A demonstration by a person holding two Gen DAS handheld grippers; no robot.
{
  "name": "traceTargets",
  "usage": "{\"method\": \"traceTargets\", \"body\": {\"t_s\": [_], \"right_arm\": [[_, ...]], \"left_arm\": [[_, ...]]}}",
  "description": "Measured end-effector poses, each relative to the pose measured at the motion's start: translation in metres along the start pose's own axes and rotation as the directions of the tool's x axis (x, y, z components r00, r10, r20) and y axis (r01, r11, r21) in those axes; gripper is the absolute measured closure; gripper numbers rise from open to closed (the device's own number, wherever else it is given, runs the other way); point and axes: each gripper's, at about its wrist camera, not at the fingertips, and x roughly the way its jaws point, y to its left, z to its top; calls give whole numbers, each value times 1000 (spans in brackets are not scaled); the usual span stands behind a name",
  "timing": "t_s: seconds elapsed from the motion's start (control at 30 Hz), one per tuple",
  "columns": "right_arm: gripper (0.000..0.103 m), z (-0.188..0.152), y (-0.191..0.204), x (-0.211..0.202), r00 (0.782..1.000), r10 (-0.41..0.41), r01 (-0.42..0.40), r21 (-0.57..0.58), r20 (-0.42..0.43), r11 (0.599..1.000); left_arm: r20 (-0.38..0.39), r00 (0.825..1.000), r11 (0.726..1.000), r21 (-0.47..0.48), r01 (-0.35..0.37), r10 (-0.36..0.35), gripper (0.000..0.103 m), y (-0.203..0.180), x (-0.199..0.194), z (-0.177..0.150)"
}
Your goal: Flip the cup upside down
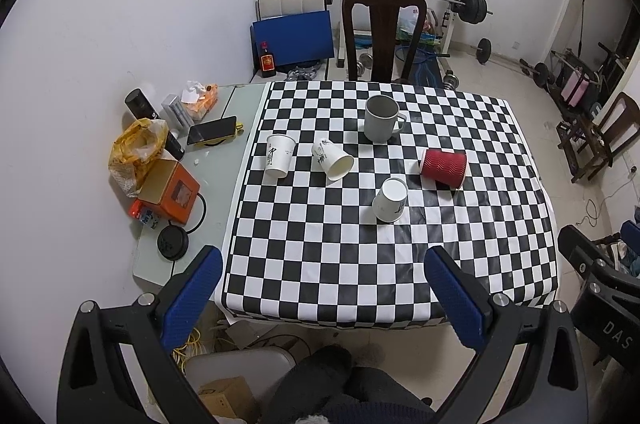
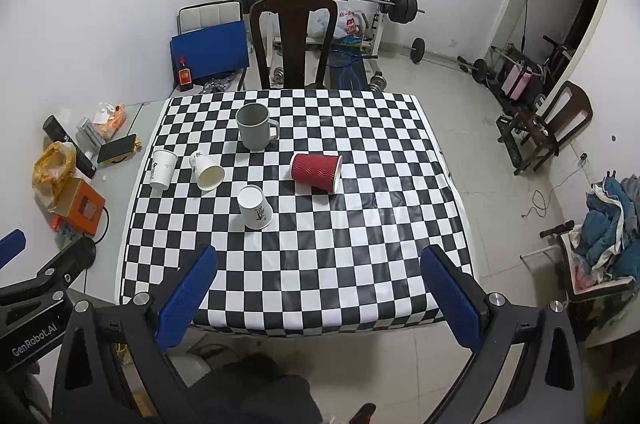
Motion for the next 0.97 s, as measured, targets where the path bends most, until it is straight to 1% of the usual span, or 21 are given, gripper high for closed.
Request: {"method": "traceTargets", "body": {"t_s": [0.97], "right_arm": [[1, 8, -1, 6, 1000, 3, -3, 1, -15, 1000]], "left_arm": [[-4, 1000, 1000, 7, 3, -3, 0, -5, 3, 3]]}}
